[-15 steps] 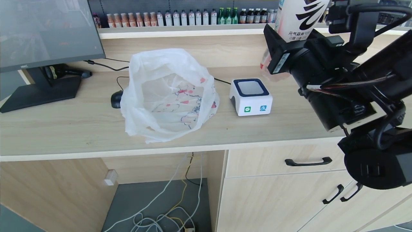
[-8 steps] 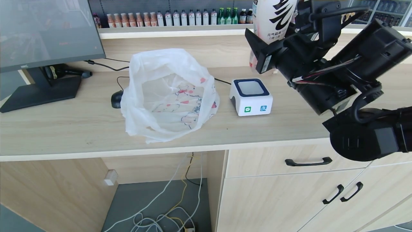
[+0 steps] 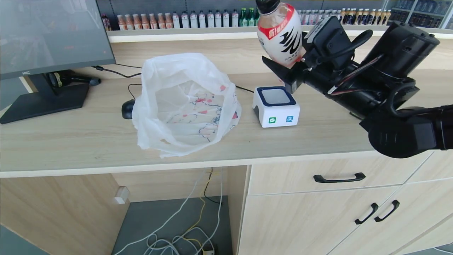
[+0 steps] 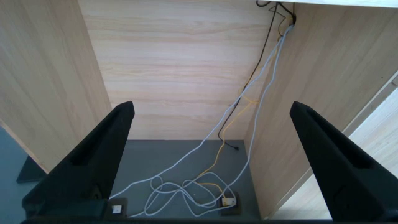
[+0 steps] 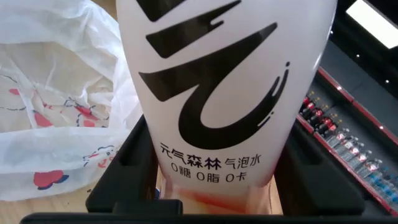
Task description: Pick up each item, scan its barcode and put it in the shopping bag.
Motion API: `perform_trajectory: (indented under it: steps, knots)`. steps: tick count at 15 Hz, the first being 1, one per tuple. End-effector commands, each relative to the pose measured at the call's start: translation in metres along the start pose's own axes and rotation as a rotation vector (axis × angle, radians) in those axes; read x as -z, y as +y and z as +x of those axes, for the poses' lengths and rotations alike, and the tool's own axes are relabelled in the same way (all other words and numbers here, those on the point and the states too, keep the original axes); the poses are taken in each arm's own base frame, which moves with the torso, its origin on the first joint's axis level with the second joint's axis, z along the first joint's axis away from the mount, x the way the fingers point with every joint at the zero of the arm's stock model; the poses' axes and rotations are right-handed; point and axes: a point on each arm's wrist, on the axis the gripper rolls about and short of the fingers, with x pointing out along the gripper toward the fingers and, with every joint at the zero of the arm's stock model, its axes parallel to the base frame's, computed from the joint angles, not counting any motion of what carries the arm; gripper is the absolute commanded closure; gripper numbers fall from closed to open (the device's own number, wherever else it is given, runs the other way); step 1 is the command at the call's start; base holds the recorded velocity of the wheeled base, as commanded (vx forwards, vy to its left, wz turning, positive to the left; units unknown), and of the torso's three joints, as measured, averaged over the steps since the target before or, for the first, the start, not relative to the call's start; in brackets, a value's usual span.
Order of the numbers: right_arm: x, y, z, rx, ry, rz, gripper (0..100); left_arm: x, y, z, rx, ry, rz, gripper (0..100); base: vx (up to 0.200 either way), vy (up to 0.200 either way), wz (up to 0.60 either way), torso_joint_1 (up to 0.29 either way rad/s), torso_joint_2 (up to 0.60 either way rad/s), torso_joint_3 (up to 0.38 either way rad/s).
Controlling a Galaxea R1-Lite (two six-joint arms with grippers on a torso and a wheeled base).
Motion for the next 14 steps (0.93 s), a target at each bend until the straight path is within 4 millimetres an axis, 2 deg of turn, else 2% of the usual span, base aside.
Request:
perform_trajectory:
  steps: [1, 2, 5, 9, 14]
  knots:
    - [0.004, -0.004, 0.008, -0.025, -0.018, -0.055, 100, 0.000, 0.000, 0.000, 0.001, -0.001, -0.001, 0, 0.000, 0.000, 0.00, 0.000, 0.00, 0.000]
    - [0.010, -0.005, 0.016, -0.044, -0.050, -0.098, 100, 0.000, 0.000, 0.000, -0.001, -0.001, -0.001, 0, 0.000, 0.000, 0.00, 0.000, 0.00, 0.000]
    - [0.023, -0.002, 0.021, -0.084, -0.078, -0.129, 100, 0.000, 0.000, 0.000, -0.001, -0.001, -0.001, 0, 0.000, 0.000, 0.00, 0.000, 0.00, 0.000]
    - [0.040, -0.001, 0.018, -0.155, -0.119, -0.172, 100, 0.000, 0.000, 0.000, 0.001, -0.001, -0.001, 0, 0.000, 0.000, 0.00, 0.000, 0.00, 0.000]
    - [0.049, -0.004, 0.013, -0.219, -0.163, -0.198, 100, 0.000, 0.000, 0.000, -0.001, -0.001, 0.001, 0, 0.000, 0.000, 0.00, 0.000, 0.00, 0.000]
